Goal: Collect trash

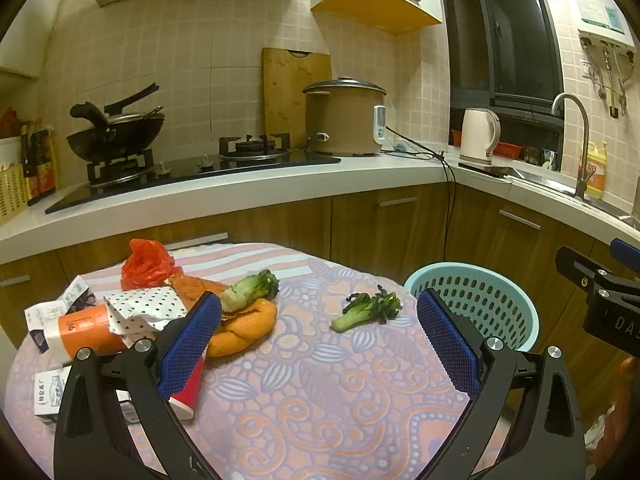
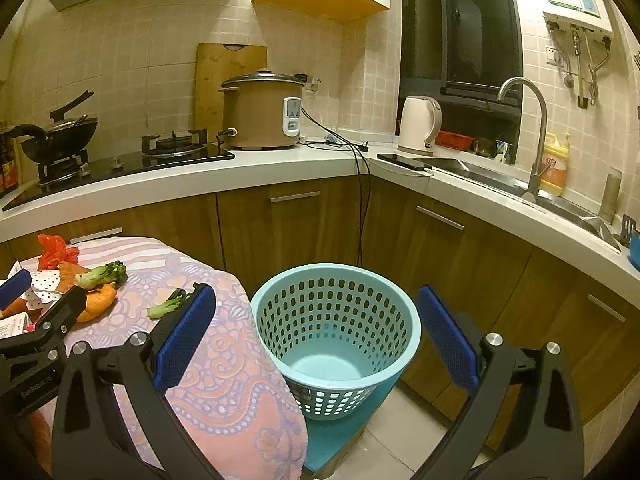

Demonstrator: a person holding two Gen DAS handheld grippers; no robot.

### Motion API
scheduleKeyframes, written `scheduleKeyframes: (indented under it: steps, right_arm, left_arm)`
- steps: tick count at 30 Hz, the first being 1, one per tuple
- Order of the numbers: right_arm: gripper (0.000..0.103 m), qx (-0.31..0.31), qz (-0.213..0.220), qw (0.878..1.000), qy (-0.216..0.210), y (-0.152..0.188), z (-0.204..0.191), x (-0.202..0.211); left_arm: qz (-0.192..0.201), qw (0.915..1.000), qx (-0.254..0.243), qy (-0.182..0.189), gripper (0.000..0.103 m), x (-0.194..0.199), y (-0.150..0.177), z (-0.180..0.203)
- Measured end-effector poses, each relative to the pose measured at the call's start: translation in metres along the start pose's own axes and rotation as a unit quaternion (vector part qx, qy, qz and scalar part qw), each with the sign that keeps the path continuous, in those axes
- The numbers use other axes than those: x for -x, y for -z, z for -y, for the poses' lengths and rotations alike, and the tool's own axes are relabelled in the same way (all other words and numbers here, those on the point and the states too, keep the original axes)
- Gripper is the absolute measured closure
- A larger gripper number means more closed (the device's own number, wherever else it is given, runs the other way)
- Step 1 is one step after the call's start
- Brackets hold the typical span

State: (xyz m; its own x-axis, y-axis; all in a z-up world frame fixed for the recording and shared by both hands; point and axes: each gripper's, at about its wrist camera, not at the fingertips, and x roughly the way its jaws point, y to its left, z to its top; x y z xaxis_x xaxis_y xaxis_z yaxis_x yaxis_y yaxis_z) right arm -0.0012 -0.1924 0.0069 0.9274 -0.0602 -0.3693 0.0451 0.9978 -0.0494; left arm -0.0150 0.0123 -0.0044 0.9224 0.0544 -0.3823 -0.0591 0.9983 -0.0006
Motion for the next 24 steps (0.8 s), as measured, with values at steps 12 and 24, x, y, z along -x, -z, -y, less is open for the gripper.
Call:
scheduleKeyframes:
  steps: [12,24]
  right_arm:
    - [0.008,-0.003,-0.005,1.000,-0.004,0.0025,0.0000,-0.0023]
    - [0.008,-0.003,-0.008,1.000,-0.005,0.0045,-0.0013,-0.0044]
  left_arm:
    - [0.007,1.0000,-0.003,-0.002,0.008,0.0028,-0.0005,0.0003]
    - [0.005,1.0000,-0.005,-0.002,0.008,0.0030,0.0001,0.0009]
